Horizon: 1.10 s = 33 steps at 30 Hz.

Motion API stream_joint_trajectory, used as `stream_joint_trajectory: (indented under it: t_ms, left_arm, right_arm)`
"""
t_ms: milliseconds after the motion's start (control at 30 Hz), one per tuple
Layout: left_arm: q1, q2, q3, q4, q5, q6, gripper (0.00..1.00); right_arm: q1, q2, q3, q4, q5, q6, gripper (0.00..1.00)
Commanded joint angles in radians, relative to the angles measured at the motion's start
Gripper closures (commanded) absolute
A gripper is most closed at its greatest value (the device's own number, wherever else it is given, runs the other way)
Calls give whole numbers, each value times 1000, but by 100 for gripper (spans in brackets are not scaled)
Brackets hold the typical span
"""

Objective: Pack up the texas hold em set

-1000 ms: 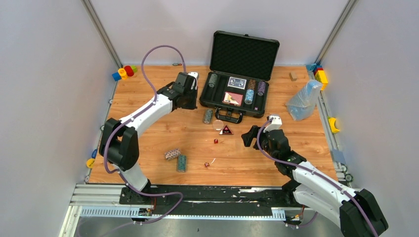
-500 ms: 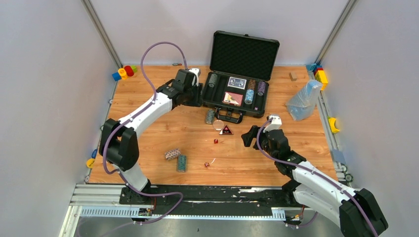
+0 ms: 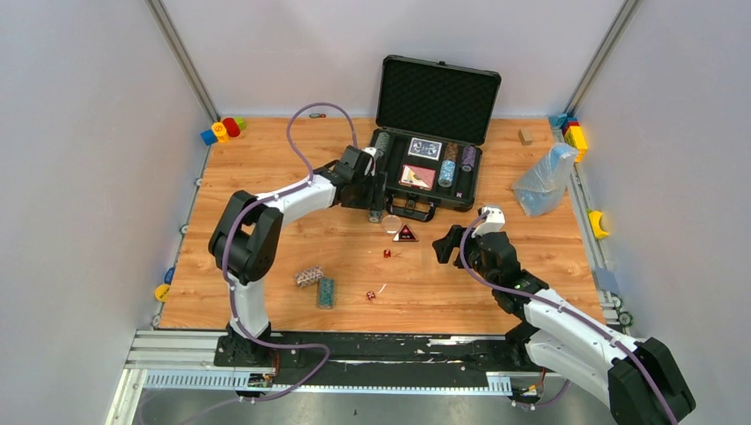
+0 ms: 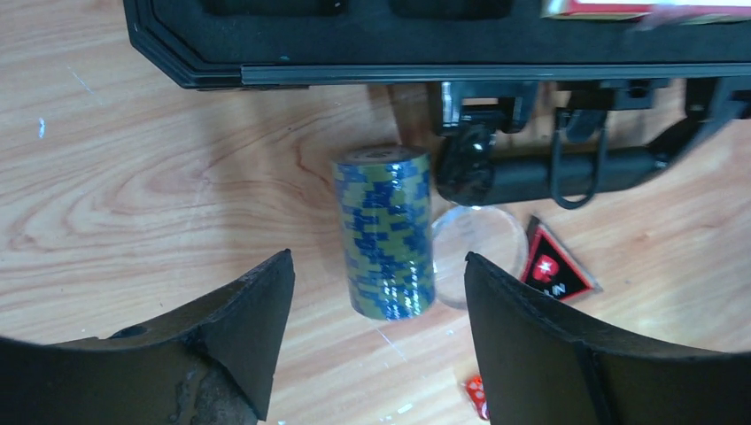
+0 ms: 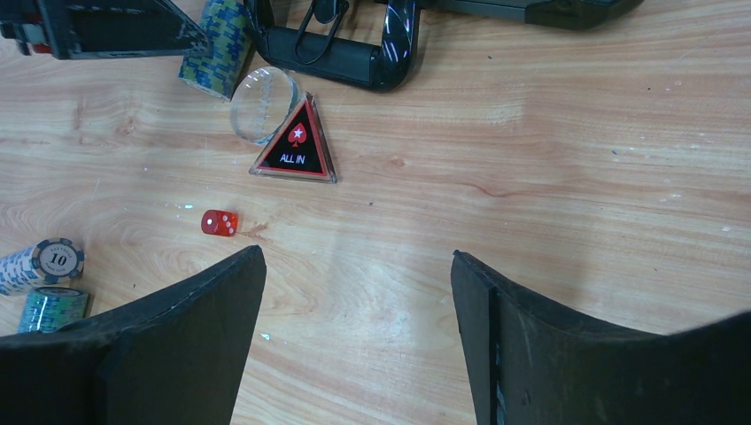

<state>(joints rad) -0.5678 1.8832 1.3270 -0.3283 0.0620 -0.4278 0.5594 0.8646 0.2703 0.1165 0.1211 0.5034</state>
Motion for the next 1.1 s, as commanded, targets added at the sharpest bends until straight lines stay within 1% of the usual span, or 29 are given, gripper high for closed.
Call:
stream_joint_trajectory:
  t_ms: [0,33,67,100,133,200,233,267,300,333,367,433,467,533,600,767,967,1033,1067]
  left_arm:
    - [-3,30,13,44,-29,-19,25]
    - [-5,36,11,37,-40,-14,31]
    - [-8,37,6,35,-54,-12,35]
    - [-10,39,4,29,-72,-8,41]
    - [-11,39,-1,25,-83,-6,43]
    - [-13,37,-4,16,-95,-2,50]
    - [-13,33,-6,4,-103,3,57]
    - [-13,28,-8,0,-110,5,61]
    - [-13,14,-9,-7,-126,12,67]
    - [-13,9,-9,-12,-134,16,68]
    - [-13,0,-9,-21,-150,23,69]
    - [-12,-7,-4,-34,-157,35,58]
    - [-13,-3,0,-38,-156,39,49]
    - [-13,11,10,-44,-145,41,39]
    - [-13,31,15,-40,-125,37,37]
    - [-14,66,22,-21,-77,30,36]
    - [-24,89,26,-33,-97,46,36]
    - [-28,100,30,-41,-106,46,37]
    - [-31,105,30,-42,-109,47,43]
  right_arm:
    - [0,-4,41,32,3,-2,22]
    - [0,-3,41,32,4,-1,22]
    - [1,-1,42,32,3,-2,22]
    - [1,-1,43,32,2,-2,22]
    - [1,-1,43,32,3,-2,22]
    - [1,1,43,32,5,-2,22]
    - [0,1,43,32,5,0,22]
    - [0,2,43,32,4,-1,22]
    - [0,2,44,31,5,0,22]
    - [0,4,44,31,4,0,22]
    - [1,4,44,31,4,0,22]
    - [0,5,44,31,3,0,22]
    - [0,5,43,31,2,1,22]
    - [1,5,43,31,1,0,22]
    - [0,5,44,31,1,0,22]
    - [1,5,46,29,3,1,22]
    - [0,8,47,29,2,0,22]
    - [1,9,47,29,3,0,22]
    - [0,9,47,28,4,0,22]
